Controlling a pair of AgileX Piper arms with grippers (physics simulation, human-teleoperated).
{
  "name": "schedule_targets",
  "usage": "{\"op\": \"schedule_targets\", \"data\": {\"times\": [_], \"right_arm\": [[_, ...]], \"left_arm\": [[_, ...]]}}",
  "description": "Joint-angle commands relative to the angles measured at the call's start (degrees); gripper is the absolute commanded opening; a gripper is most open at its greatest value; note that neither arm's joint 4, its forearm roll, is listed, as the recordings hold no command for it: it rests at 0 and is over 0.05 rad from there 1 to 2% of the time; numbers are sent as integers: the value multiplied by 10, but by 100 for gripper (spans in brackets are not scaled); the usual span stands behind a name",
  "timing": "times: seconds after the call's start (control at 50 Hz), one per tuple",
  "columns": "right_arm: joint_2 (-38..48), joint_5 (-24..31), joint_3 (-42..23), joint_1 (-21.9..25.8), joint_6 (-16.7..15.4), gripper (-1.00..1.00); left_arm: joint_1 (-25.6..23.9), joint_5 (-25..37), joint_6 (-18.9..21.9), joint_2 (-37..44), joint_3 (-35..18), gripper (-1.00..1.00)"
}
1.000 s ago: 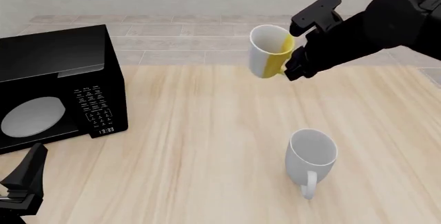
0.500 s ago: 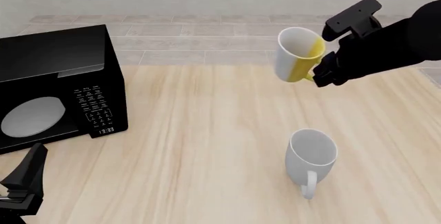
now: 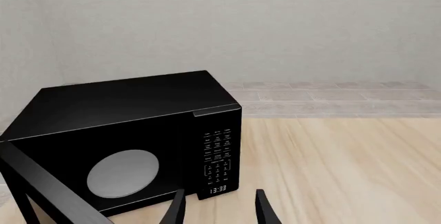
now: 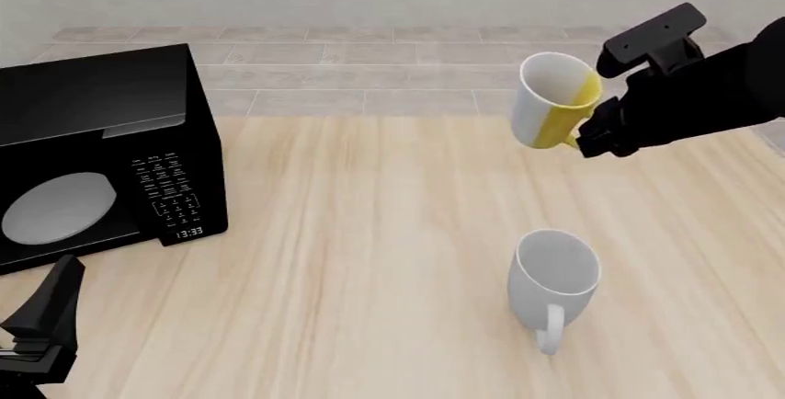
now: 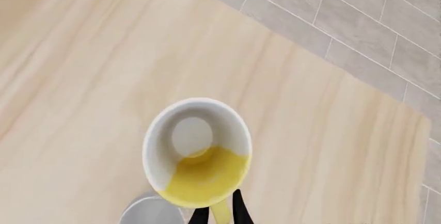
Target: Put the yellow and white mug to the front of the white mug.
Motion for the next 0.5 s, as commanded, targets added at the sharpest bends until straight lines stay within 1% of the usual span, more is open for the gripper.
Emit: {"op": "schedule_targets", "data": {"times": [0.02,0.4,0.5], "right_arm": [[21,-19,0,-13,8,-100],[82,-66,-5,-24,15,-100],[94,-70,-8,-32,11,-100]], "left_arm": [[1,-1,0,0,1,100],[1,-1,0,0,1,100],[2,-1,0,0,1,100]]}}
